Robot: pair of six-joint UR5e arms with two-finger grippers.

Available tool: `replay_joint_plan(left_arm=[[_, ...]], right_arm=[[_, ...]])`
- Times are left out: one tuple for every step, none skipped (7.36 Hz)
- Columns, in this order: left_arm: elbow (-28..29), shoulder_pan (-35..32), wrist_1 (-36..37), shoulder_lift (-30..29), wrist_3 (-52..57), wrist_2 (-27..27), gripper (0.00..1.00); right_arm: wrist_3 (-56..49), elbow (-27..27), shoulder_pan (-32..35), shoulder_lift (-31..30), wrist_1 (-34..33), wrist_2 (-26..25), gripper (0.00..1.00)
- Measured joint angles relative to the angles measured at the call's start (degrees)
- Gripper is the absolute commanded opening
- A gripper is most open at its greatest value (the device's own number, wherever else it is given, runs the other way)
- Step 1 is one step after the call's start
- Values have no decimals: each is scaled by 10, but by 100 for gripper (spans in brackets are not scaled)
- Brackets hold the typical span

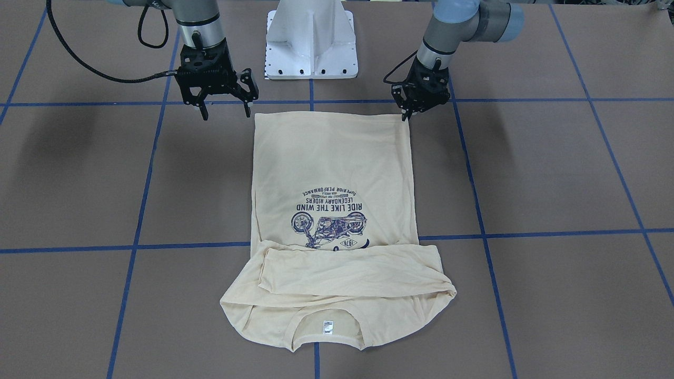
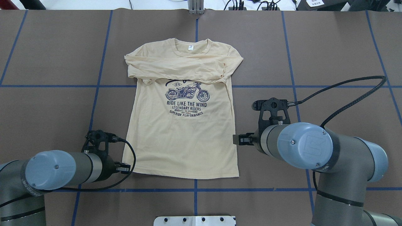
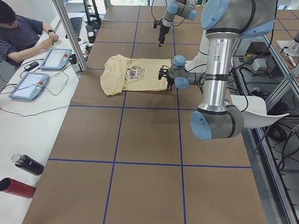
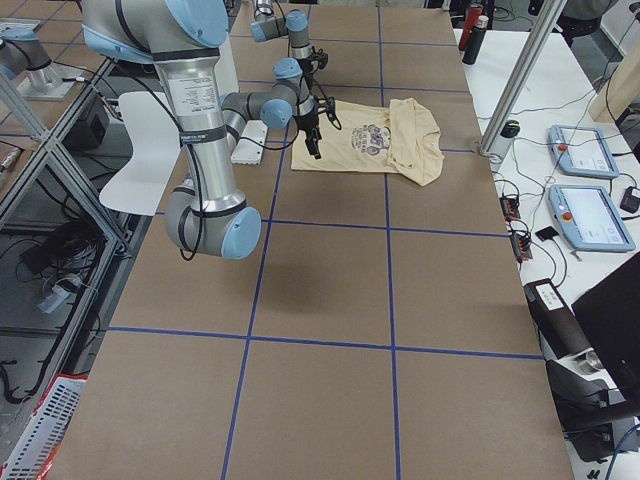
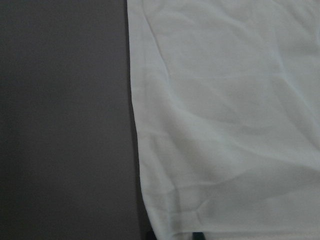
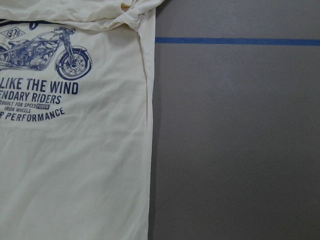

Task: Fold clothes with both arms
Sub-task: 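Lower both grippers to the hem corners nearest the robot and grasp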

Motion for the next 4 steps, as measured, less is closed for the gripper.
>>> replay_joint_plan(left_arm=[[-23,0,22,-1,0,-1,0],[-34,0,32,-2,-1,-2,0],[-39,0,37,-3,-1,-2,0],[-41,0,38,-3,-2,-2,0]], right_arm=[[43,-2,-32,-1,1,-33,96],[88,-9,-69,-2,1,-67,92],[131,-20,-101,-4,1,-91,81],[171,-33,-133,-2,1,-113,52]])
